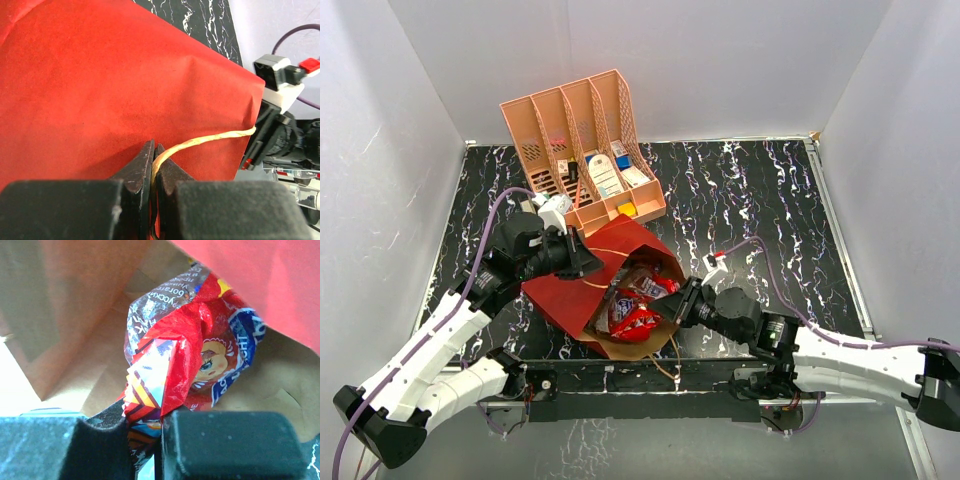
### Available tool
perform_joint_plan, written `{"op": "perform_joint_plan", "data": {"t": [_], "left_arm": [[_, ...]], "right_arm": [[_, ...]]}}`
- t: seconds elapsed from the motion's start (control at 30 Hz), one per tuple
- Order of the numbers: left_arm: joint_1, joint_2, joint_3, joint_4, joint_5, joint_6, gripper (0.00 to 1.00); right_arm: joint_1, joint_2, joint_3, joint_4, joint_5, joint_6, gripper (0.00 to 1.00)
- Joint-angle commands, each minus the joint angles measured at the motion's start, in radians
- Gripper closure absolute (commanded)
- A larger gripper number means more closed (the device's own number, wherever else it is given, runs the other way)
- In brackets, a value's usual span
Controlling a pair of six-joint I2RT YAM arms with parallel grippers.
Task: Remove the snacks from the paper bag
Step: Take out the snack from the paper bag.
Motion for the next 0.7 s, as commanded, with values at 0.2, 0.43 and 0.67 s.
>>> {"op": "perform_joint_plan", "data": {"t": [0.2, 0.43, 0.67], "left_arm": [[0.004, -0.021, 0.013, -0.038, -0.078, -0.027, 1.00], [0.003, -0.032, 0.028, -0.064, -0.140, -0.046, 1.00], [0.004, -0.046, 0.020, -0.081, -0.184, -0.064, 1.00]], "right_arm": [[-0.002, -0.100, 0.175, 0.100, 0.001, -0.100, 0.93], [-0.002, -0.140, 0.231, 0.091, -0.044, -0.211, 0.93], [-0.003, -0.188, 0.317, 0.057, -0.100, -0.350, 0.93]]}}
